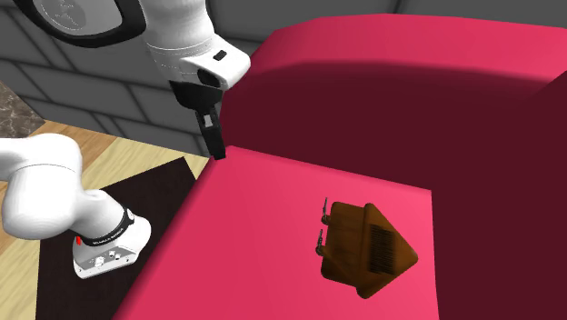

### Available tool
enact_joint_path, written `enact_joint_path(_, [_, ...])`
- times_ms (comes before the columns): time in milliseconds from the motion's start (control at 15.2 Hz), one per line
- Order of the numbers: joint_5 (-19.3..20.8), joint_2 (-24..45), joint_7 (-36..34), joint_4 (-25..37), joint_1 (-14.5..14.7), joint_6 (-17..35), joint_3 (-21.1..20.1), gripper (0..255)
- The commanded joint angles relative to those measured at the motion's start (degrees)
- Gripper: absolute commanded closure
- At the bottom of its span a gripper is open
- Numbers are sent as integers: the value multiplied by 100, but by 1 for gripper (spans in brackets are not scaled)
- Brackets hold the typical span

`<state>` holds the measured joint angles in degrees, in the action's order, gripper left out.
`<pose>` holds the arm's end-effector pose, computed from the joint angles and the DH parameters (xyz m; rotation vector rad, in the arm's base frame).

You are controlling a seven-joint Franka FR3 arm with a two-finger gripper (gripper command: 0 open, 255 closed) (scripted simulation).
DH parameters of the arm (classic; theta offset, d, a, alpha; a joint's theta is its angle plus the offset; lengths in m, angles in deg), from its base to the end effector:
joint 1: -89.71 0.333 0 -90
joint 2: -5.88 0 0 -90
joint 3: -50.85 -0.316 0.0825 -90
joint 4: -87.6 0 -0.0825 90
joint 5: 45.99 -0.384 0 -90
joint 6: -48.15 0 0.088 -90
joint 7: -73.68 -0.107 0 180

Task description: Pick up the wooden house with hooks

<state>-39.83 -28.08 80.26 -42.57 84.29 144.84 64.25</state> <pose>0.3473 -0.1463 0.5679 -3.1081 0.2520 -0.0019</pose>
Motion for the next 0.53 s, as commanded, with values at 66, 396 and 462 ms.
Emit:
enact_joint_path(66, [12, 361, 362, 153, -65, 337, 376, 0])
enact_joint_path(396, [-170, 1126, 1014, 598, -107, 818, 1007, 0])
enact_joint_path(462, [-238, 1297, 1156, 708, -109, 901, 1134, 0])
